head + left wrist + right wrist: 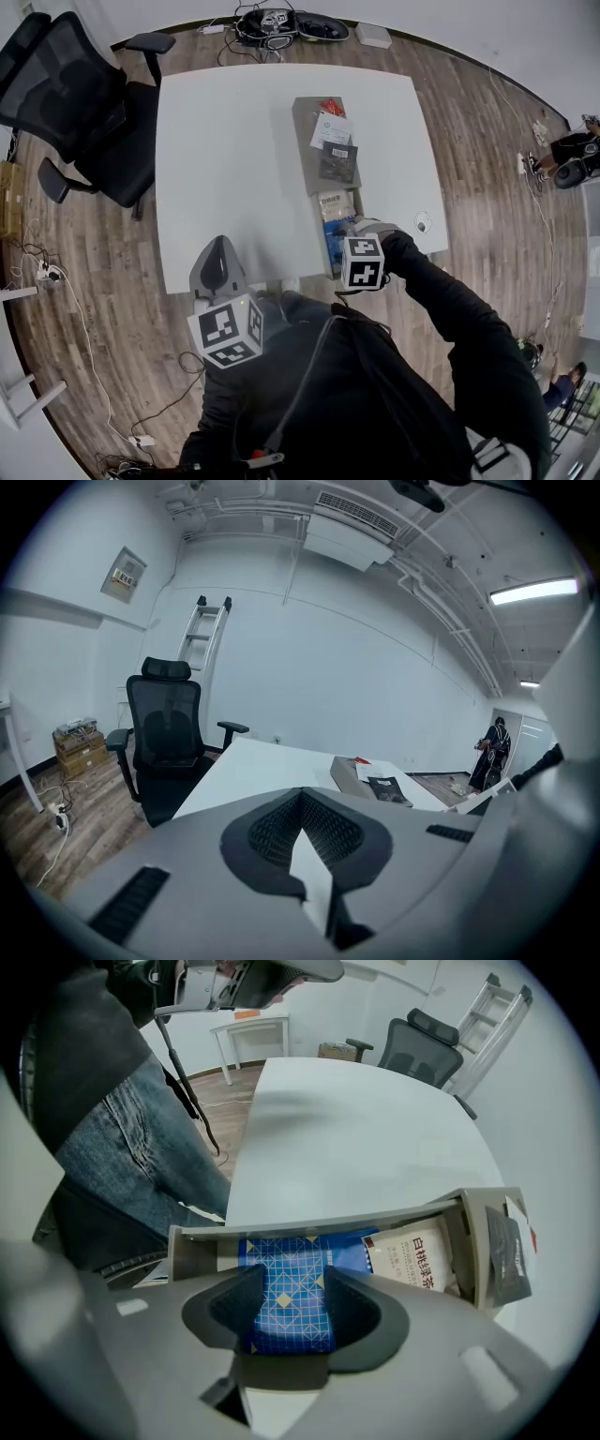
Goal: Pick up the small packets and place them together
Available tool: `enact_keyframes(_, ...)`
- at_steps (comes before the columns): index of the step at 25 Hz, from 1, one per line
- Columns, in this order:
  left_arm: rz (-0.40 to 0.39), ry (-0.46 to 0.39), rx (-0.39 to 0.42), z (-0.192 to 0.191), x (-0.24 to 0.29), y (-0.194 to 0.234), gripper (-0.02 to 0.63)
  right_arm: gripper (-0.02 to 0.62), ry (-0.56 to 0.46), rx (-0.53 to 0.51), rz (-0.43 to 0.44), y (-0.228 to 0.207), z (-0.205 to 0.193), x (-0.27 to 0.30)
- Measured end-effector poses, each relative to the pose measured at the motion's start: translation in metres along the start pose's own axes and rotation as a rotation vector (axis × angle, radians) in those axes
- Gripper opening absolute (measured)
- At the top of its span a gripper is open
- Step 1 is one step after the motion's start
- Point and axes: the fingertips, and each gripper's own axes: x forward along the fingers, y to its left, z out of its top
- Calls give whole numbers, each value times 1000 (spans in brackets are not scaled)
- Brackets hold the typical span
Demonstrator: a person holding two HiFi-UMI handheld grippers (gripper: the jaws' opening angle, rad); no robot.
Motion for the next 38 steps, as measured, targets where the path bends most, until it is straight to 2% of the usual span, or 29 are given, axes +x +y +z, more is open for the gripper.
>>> enact_keyframes(19, 15, -5, -16, -1, -5, 6, -2, 67, 60, 4, 30, -1, 1, -1)
enact_keyframes(32, 18, 0, -10, -1, -2, 9, -2, 18, 62, 6, 59, -3, 1, -1)
enact_keyframes(38, 20, -2, -6, 2, 0, 11, -2, 0, 62, -19, 40, -5, 1, -1)
